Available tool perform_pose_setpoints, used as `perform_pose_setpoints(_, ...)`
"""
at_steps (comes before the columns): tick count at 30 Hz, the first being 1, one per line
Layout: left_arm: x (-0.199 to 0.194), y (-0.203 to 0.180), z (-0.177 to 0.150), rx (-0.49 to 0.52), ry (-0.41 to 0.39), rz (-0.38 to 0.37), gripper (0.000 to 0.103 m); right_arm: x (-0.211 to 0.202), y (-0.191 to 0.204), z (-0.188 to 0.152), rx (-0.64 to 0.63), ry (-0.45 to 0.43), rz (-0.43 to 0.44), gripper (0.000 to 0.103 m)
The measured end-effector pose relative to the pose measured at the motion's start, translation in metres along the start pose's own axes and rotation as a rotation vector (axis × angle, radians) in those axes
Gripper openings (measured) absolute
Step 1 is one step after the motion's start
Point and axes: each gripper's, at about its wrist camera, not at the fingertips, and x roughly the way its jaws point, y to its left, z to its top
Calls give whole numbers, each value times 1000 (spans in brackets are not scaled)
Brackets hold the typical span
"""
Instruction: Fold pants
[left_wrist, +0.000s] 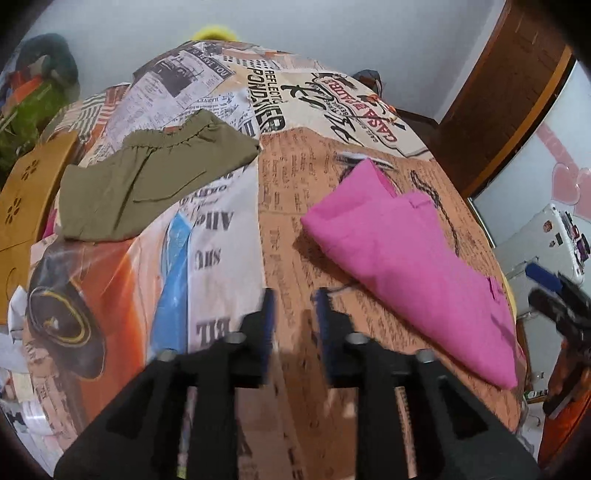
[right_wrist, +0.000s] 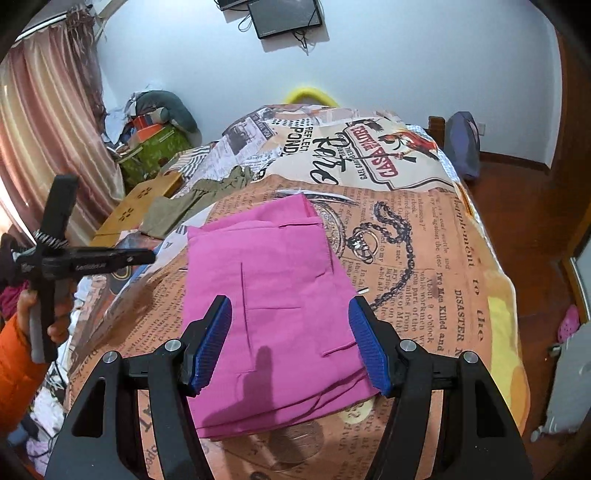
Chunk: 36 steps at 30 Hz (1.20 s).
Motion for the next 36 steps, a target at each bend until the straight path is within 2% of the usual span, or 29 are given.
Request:
perform_pose_setpoints(1, 4, -1, 4, -2, -5, -1, 44, 2, 0, -1, -1, 4, -9, 62)
perform_pose_setpoints(3, 11, -4, 12, -7, -9, -16, 50, 5, -1, -3, -3, 16, -25, 62)
perform_pose_setpoints(9, 53, -3, 34, -64, 49, -126, 49, 15, -14, -12, 11, 69, -64, 62)
perform_pose_setpoints(11, 64, -1, 36, -73, 73, -186, 32, 17, -18, -14, 16, 80, -75, 62)
perform_pose_setpoints(12, 69, 0, 37, -86, 92, -227, 19, 14, -18, -16, 16, 82, -77, 62)
perform_pose_setpoints(15, 69, 1, 36, -84, 77, -212, 9, 13, -20, -17, 18, 80, -82, 62)
perform_pose_setpoints(20, 50, 3, 29, -74, 32, -173, 5, 11, -15, -16, 17, 69, -72, 62)
perform_pose_setpoints(26, 9, -5, -1, 5, -42, -21, 4, 8, -1, -13, -18, 50, -56, 62)
perform_pose_setpoints(28, -7, -8, -15, 11, -68, 4, 3, 8, 4, -13, -30, 49, -53, 62)
perform_pose_setpoints(36, -36, -2, -61, -89, -107, 53, 3, 28, 15, -17, -59, 78, -23, 62)
